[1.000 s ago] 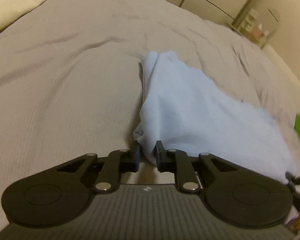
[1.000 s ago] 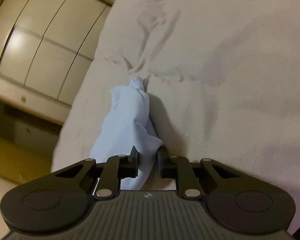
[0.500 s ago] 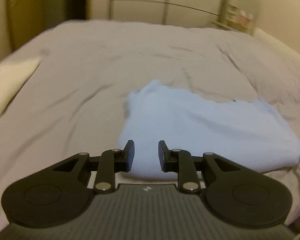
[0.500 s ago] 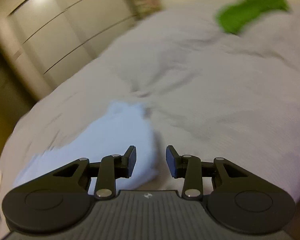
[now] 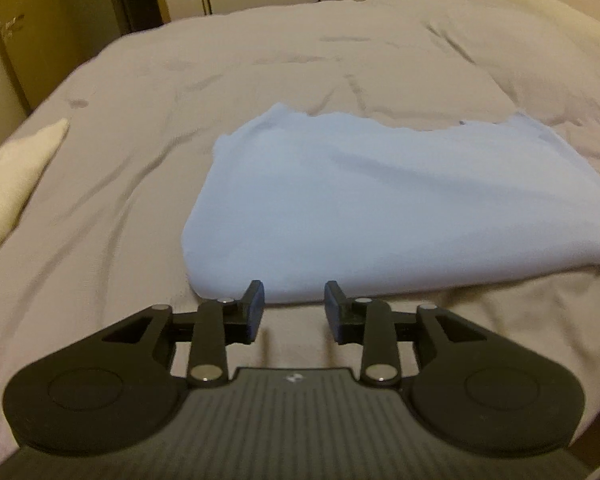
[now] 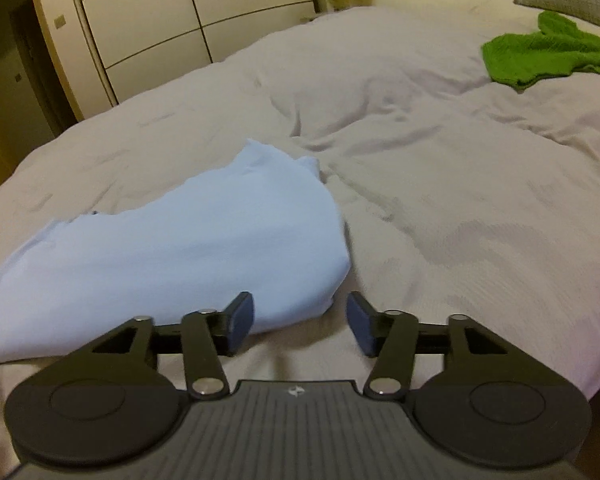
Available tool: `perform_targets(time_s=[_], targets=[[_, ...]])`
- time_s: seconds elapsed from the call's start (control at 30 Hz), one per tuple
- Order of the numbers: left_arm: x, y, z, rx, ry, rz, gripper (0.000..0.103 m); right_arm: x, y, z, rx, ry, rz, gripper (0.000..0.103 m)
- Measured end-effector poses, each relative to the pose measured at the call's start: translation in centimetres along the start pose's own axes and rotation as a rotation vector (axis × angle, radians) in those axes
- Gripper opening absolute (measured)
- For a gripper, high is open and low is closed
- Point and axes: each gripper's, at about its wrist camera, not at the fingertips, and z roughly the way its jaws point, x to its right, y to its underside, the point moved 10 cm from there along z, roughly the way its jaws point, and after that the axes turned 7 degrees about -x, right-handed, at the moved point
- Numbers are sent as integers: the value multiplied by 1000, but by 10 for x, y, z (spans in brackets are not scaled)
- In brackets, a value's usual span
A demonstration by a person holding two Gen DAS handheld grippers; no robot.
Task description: Fold clothes
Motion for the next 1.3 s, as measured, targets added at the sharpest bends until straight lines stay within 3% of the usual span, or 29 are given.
perform_targets(time_s=[0.07, 0.3, 0.53, 0.67, 0.83, 0.87, 1.0, 1.1, 1.3], targets=[[6, 5, -11, 10, -1, 17, 31, -4, 4, -8, -3, 0, -14, 77], [13, 19, -57, 58, 5, 39, 34, -6, 24, -47, -2, 7, -12, 85], [14, 31, -91, 101, 6, 52, 36, -6, 29, -88, 53, -25, -8, 87], [15, 32, -97, 122, 54, 58, 35, -8, 31, -97, 67, -56, -6, 87], [18, 17, -77, 122, 135, 63, 35, -15, 26, -89, 67, -102, -12, 85], [19, 12, -71, 119, 149, 62, 35, -19, 22, -86, 72, -118, -16, 78], [23, -12, -42, 116, 189, 69, 31, -51, 1, -66, 93, -248, -60, 31], [26, -28, -21, 109, 212, 78, 31, -84, -12, -34, 53, -328, -114, 20], [32, -59, 20, 102, 214, 120, 31, -127, -27, 43, -87, -474, -93, 20]])
